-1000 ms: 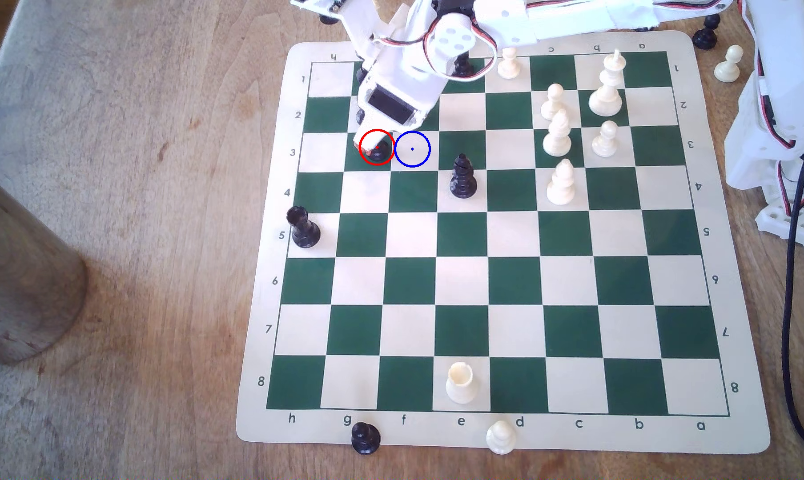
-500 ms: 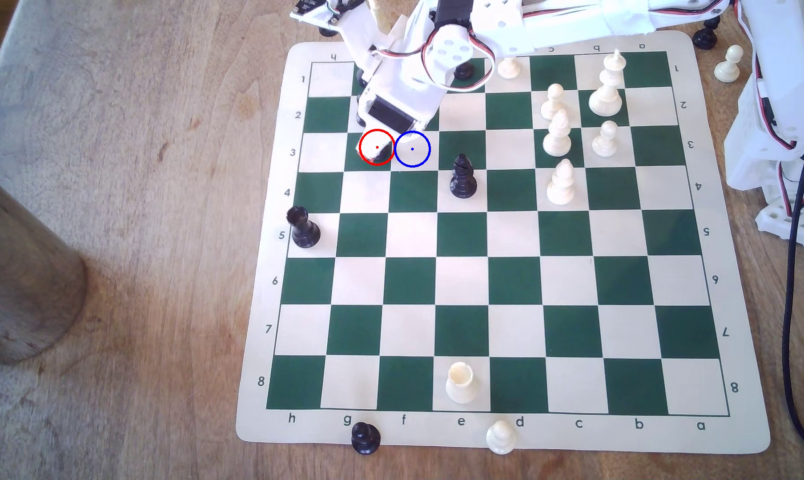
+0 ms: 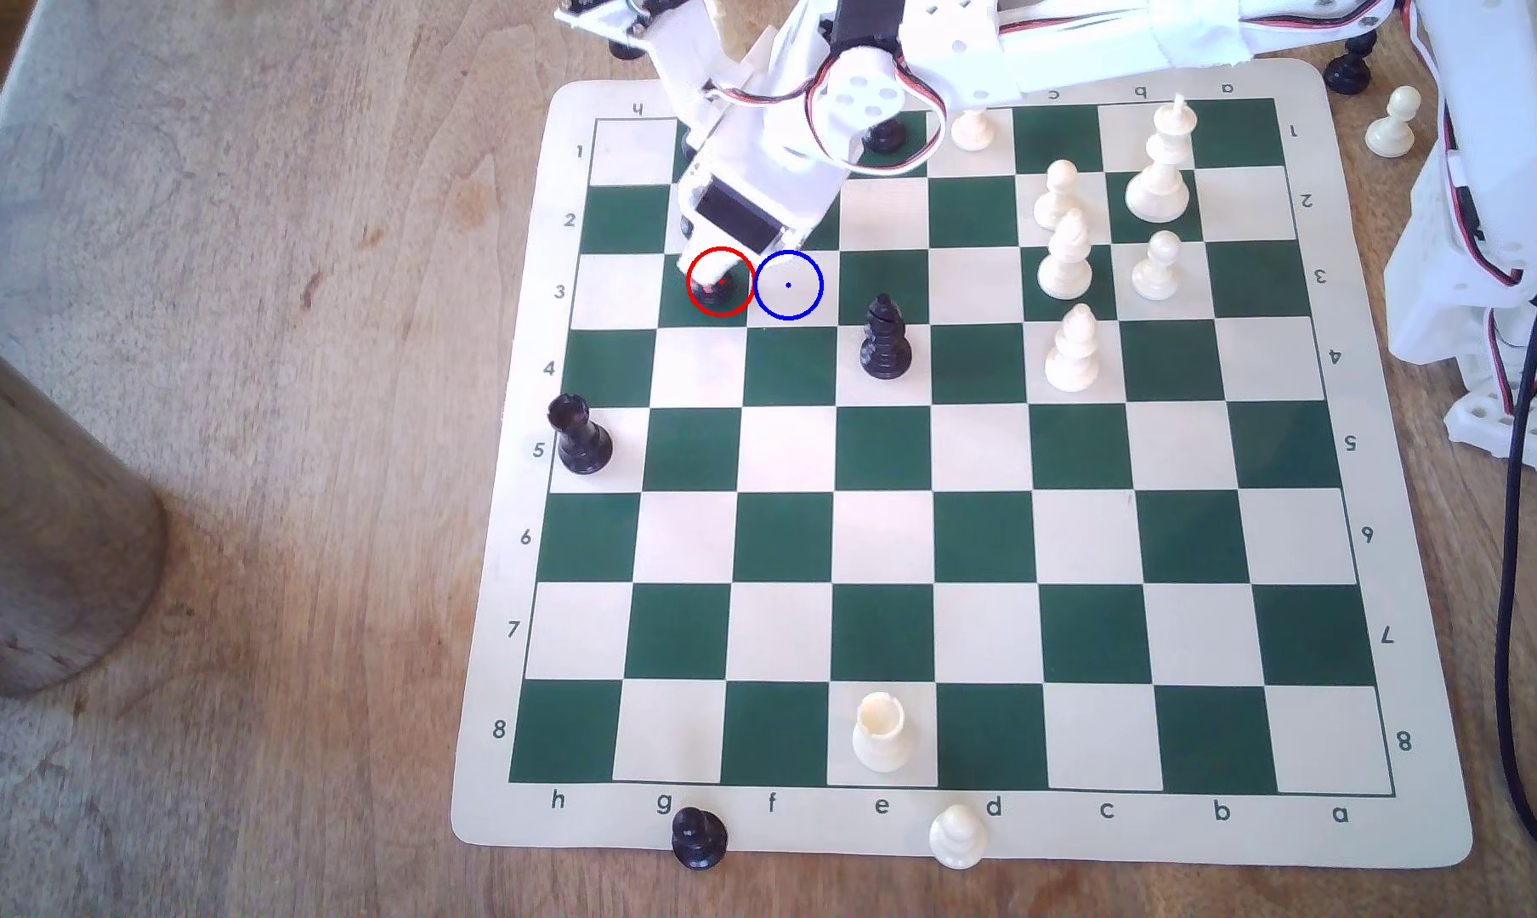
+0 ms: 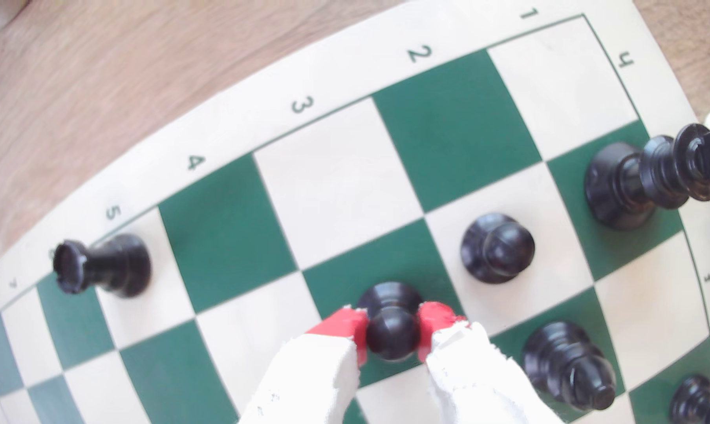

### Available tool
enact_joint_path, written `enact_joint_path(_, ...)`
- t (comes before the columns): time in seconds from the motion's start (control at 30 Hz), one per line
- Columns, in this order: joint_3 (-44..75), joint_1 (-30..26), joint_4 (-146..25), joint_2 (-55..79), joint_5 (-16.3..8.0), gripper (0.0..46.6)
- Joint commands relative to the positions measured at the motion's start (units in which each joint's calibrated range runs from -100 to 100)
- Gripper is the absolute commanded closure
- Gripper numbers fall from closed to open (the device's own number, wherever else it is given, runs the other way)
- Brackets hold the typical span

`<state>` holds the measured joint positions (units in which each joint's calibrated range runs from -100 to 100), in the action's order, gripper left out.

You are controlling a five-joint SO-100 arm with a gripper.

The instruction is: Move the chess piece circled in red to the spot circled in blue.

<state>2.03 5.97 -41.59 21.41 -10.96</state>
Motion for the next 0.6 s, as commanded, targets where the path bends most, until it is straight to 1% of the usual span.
enact_joint_path(0.0,2.9,0.8,0.8,-10.7,-0.6,46.4)
enact_joint_path(0.2,-4.5,0.5,0.1,-19.0,-0.2,46.4)
enact_joint_path(0.37,-12.2,-0.1,0.2,-22.6,0.3,46.4)
enact_joint_path(0.57,-17.9,-0.8,1.1,-23.7,0.5,46.4)
